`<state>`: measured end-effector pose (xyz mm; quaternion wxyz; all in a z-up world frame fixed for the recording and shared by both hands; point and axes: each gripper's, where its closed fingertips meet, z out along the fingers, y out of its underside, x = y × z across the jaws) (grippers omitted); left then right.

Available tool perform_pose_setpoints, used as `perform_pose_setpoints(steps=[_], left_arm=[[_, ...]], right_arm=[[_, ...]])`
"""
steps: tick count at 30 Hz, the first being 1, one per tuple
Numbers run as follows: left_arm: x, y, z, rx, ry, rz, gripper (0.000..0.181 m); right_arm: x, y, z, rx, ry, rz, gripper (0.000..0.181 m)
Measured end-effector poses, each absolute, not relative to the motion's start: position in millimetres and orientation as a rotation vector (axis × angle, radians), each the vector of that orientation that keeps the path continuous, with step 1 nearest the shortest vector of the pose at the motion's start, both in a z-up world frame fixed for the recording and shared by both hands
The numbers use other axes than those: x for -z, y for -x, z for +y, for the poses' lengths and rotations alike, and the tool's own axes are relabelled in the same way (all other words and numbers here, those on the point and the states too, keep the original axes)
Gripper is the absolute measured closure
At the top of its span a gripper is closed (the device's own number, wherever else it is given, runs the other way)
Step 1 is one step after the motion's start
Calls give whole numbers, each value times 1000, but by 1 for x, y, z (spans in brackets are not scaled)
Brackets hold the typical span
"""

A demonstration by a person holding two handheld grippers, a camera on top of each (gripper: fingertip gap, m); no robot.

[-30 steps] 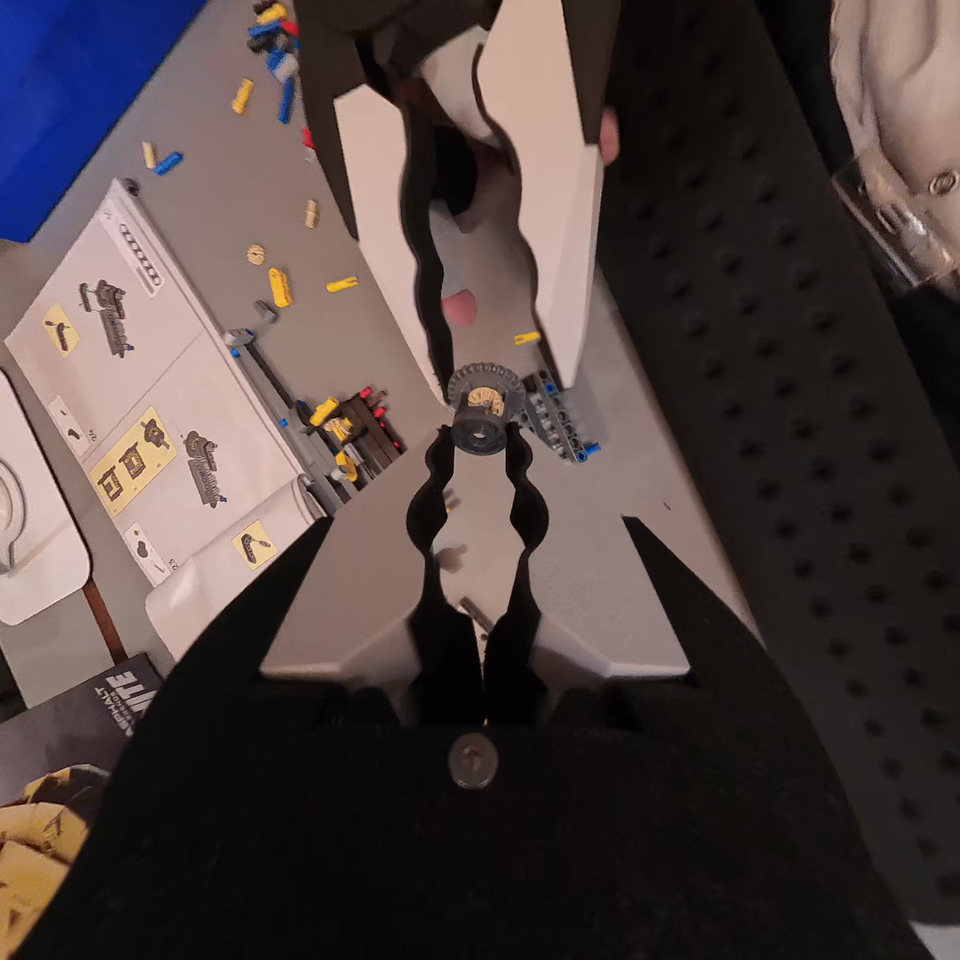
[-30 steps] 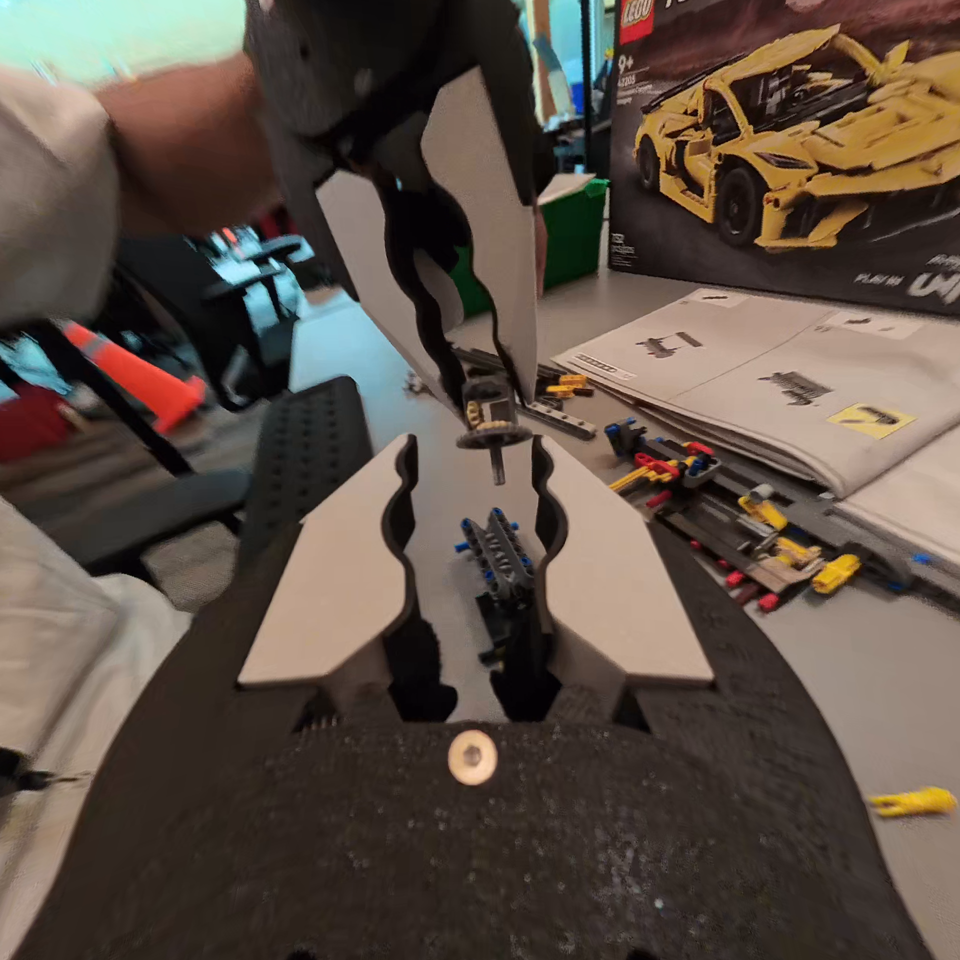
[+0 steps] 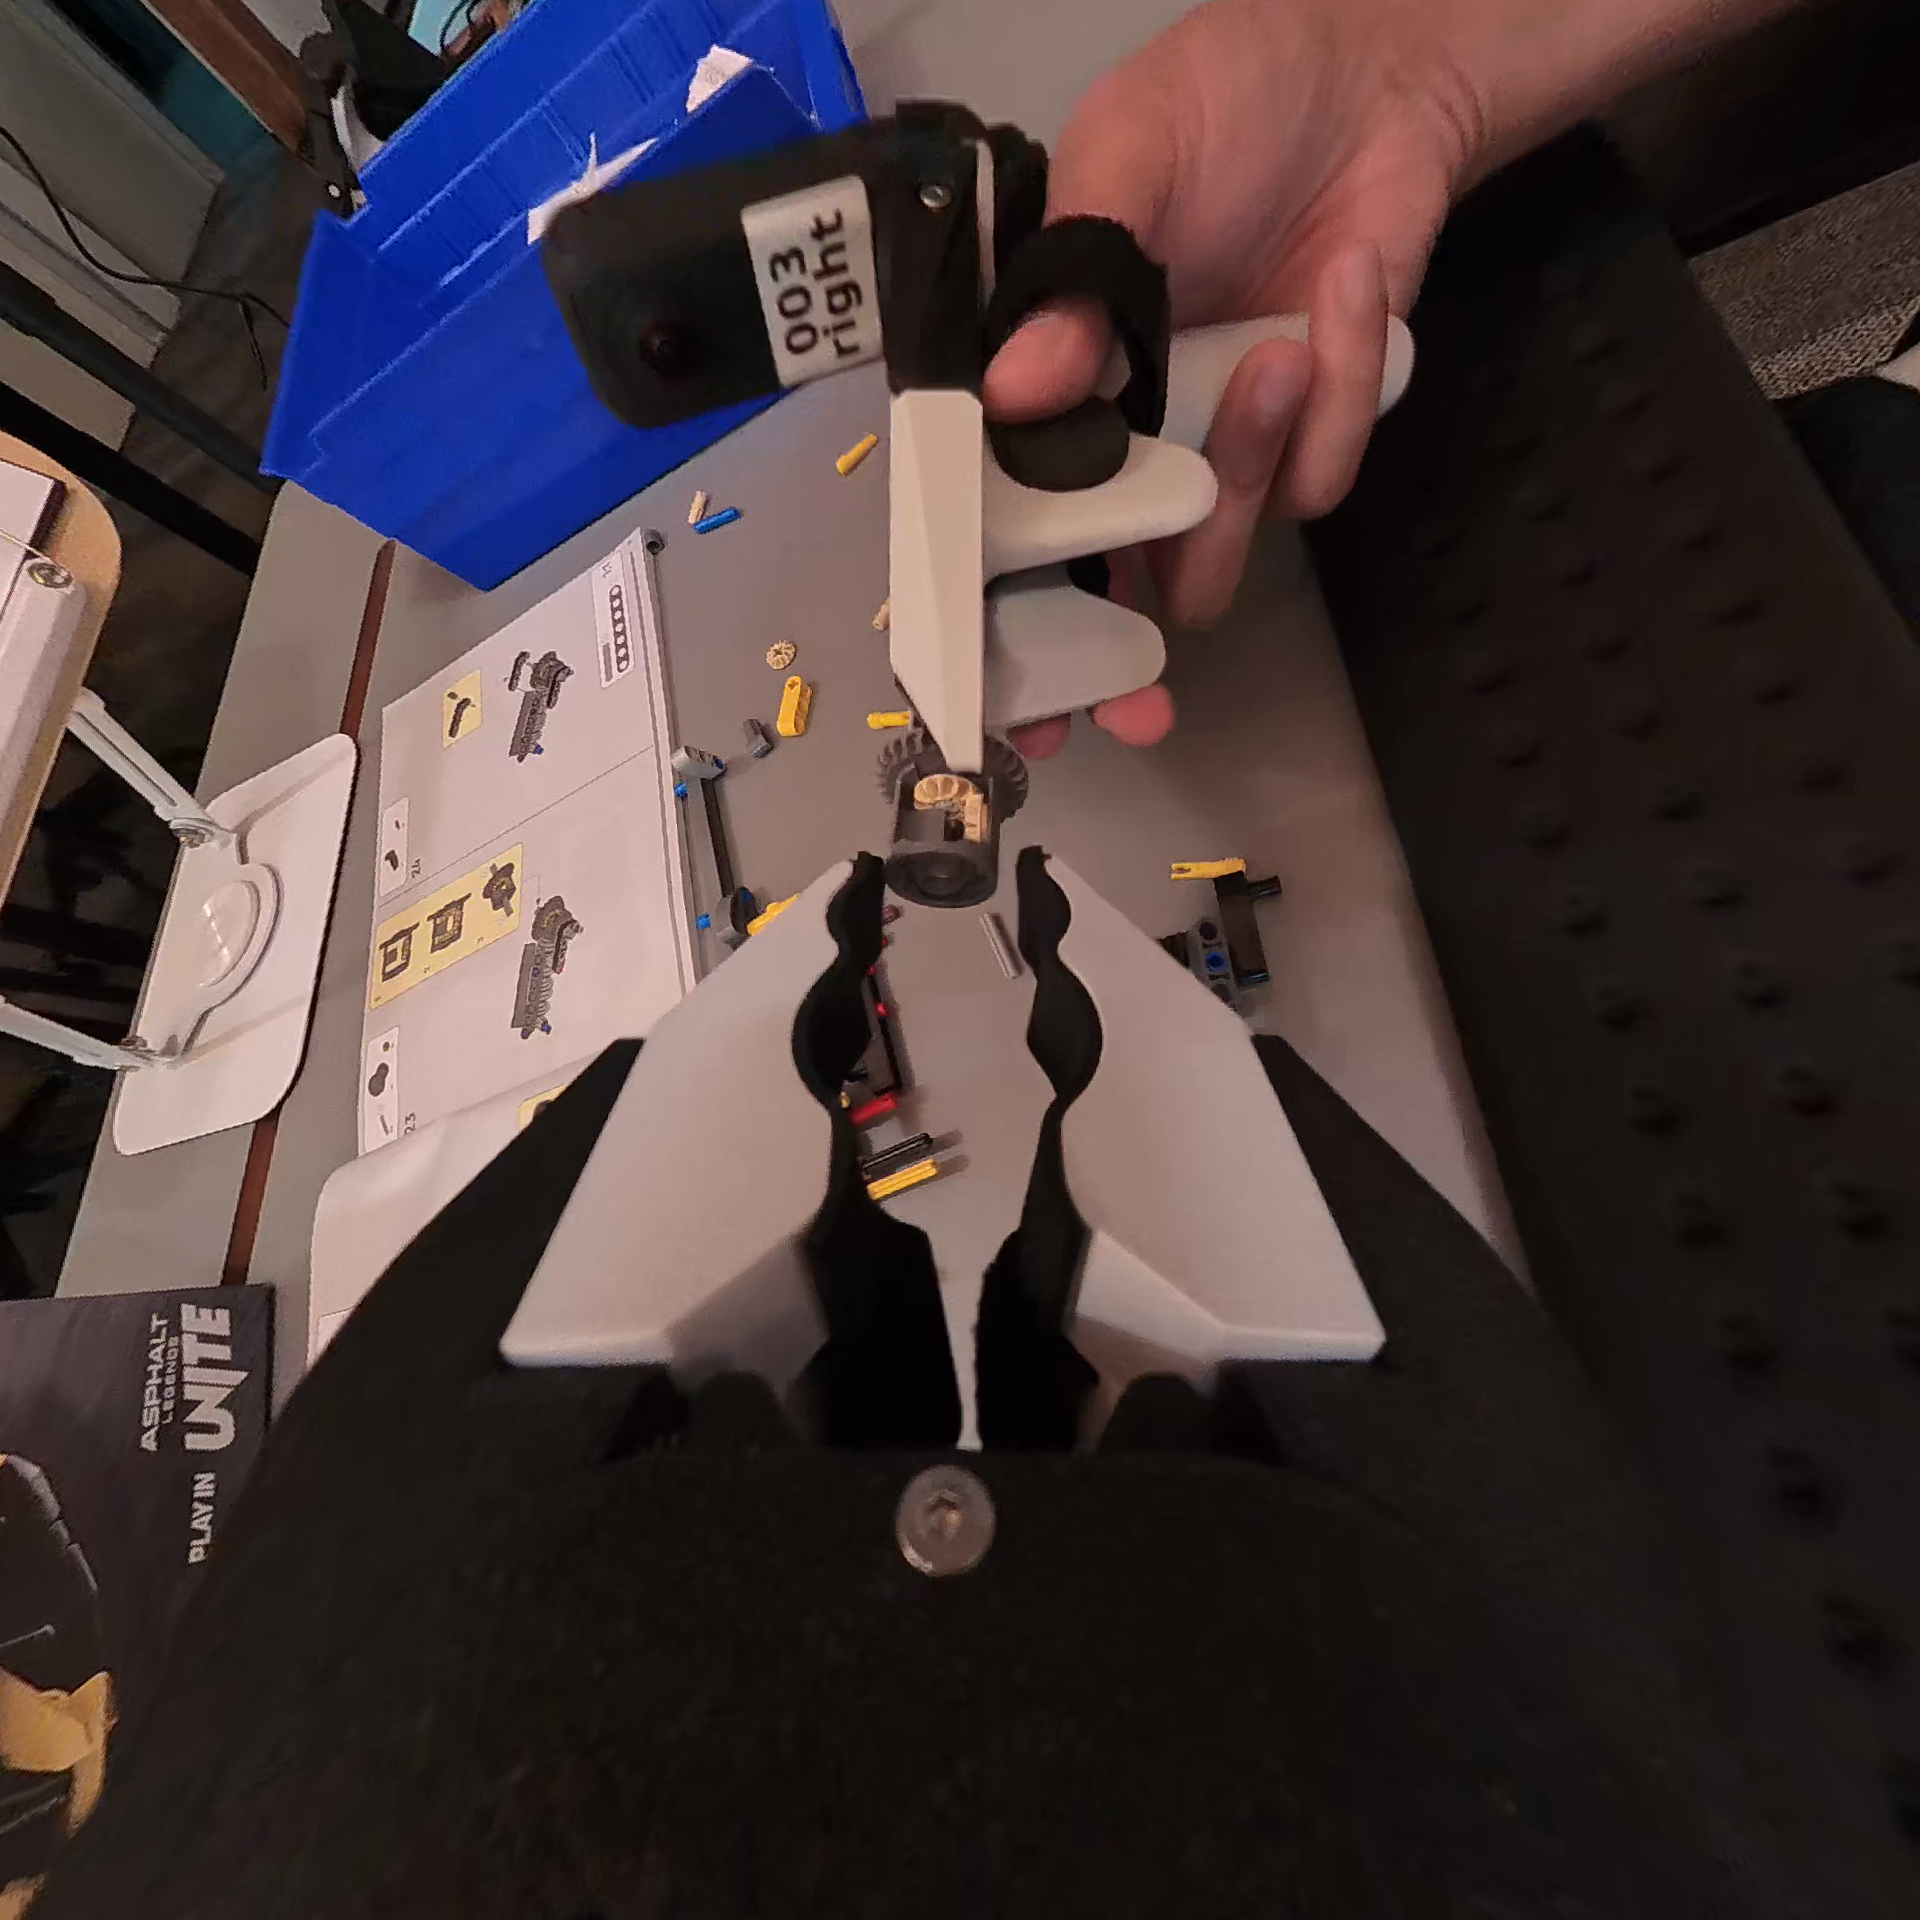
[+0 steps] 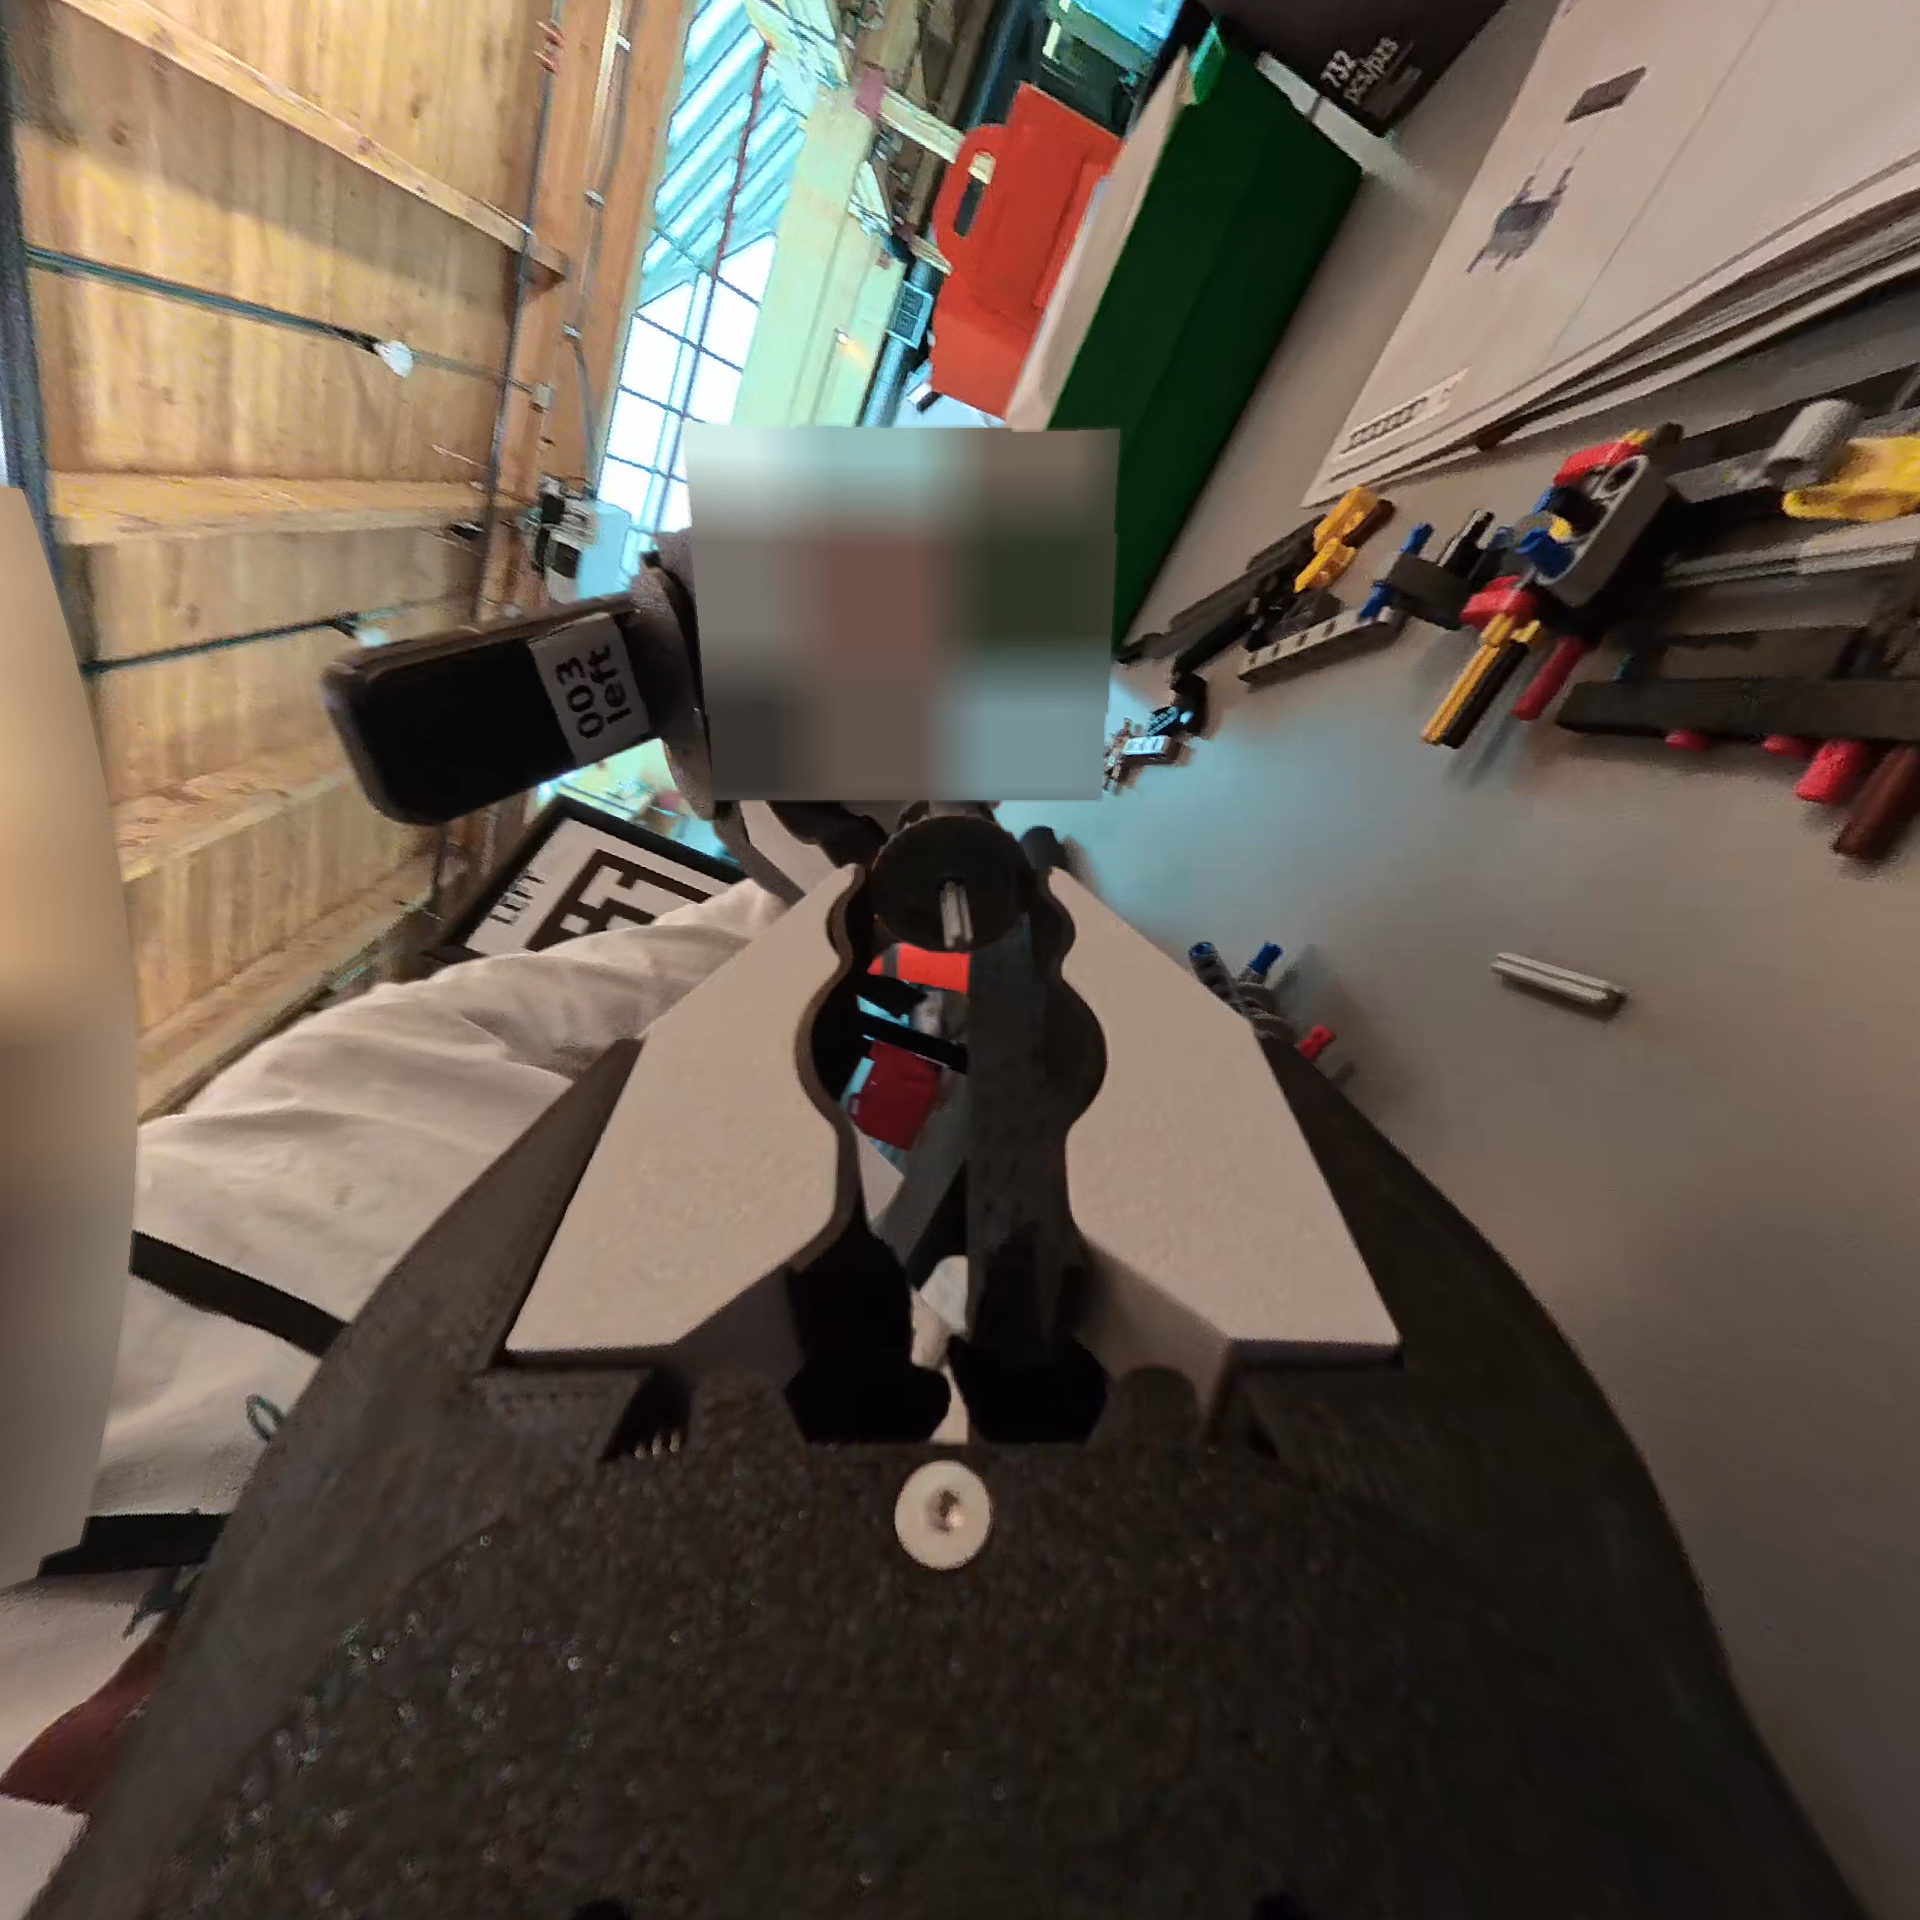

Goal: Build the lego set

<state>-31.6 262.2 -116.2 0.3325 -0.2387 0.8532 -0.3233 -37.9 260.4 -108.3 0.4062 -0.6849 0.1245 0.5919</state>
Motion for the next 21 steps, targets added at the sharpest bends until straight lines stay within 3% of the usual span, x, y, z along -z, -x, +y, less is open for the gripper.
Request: perform_pose_setpoints(steps=[7, 17, 21], left_arm=[[130, 25, 261, 784, 693, 2174, 148], [109, 66, 257, 1635, 1224, 2198, 139], [101, 82, 264, 1782, 1377, 2192, 144]], right_arm=[[117, 28, 257, -1392, 1932, 242, 152], [104, 48, 253, -1469, 2102, -129, 152], [111, 60, 253, -1467, 2262, -445, 152]])
